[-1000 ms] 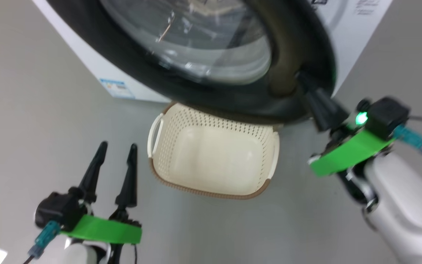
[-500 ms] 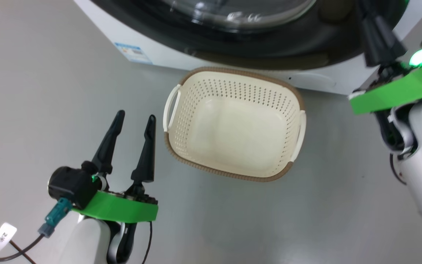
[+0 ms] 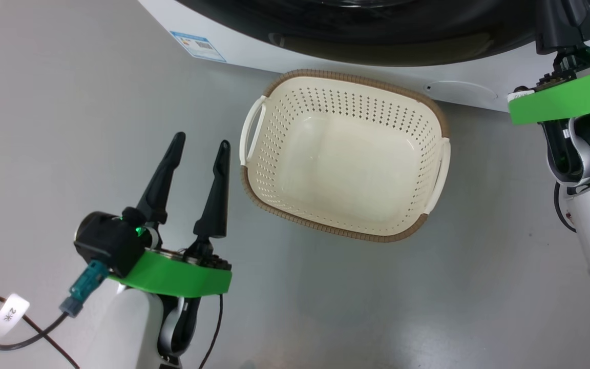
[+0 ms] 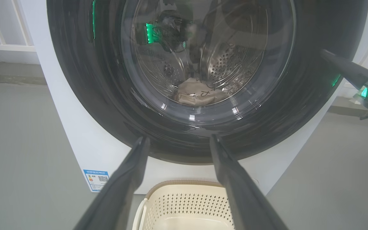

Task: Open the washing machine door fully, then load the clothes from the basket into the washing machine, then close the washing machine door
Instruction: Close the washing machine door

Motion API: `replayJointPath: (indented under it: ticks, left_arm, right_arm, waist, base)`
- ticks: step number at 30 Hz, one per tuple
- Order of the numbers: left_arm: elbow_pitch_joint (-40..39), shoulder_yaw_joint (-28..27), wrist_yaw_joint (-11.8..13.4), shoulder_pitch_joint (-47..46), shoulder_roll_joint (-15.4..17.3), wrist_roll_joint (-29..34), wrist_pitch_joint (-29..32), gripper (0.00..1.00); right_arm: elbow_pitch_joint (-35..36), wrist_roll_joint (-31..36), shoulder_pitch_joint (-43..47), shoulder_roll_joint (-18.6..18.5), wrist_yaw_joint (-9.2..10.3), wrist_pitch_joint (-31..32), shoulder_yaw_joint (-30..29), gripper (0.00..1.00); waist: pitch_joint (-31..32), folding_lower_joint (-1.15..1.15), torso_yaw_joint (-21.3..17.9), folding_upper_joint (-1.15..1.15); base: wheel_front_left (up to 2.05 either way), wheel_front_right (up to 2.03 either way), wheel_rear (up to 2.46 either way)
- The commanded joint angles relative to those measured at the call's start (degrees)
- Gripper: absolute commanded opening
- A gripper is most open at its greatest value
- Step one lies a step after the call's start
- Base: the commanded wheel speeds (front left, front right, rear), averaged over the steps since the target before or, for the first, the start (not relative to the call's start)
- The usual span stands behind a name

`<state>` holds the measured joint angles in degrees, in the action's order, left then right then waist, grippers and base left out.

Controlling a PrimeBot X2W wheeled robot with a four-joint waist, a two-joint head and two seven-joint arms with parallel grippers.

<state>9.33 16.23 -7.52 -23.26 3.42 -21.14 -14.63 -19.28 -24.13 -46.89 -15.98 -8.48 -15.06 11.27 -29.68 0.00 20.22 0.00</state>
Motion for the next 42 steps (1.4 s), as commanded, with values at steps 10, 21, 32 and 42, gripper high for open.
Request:
replayJointPath:
  ticks: [10, 21, 32, 42]
  left_arm:
    - [1.58, -3.29, 0.03, 0.96, 2.20, -0.21, -0.37, 1.00]
    - [4.31, -6.17, 0.03, 4.77, 4.89, -0.97, -0.37, 1.00]
    - [5.42, -9.26, 0.03, 10.90, 7.39, -1.02, -0.37, 1.00]
    - [5.72, -10.91, 0.03, 14.90, 9.01, -0.92, -0.37, 1.00]
  right_arm:
    - [2.19, -0.36, 4.87, 1.62, 0.99, 0.06, 2.90, 0.03]
    - [3.94, -0.93, 14.58, 4.42, 0.99, 0.06, 2.86, 1.00]
    - [4.73, -0.55, 25.41, 7.05, 0.99, 0.06, 0.14, 1.00]
    - [4.31, 0.24, 32.62, 6.65, 0.99, 0.06, -1.51, 1.00]
  waist:
    - [3.91, 0.00, -2.30, 0.00]
    - [10.71, 0.00, -6.22, 0.00]
    - [18.82, 0.00, -11.20, 0.00]
    - [22.98, 0.00, -14.76, 0.00]
  base:
    - [0.00, 0.00, 0.00]
    - [0.00, 0.00, 0.00]
    - [0.00, 0.00, 0.00]
    - [0.00, 0.00, 0.00]
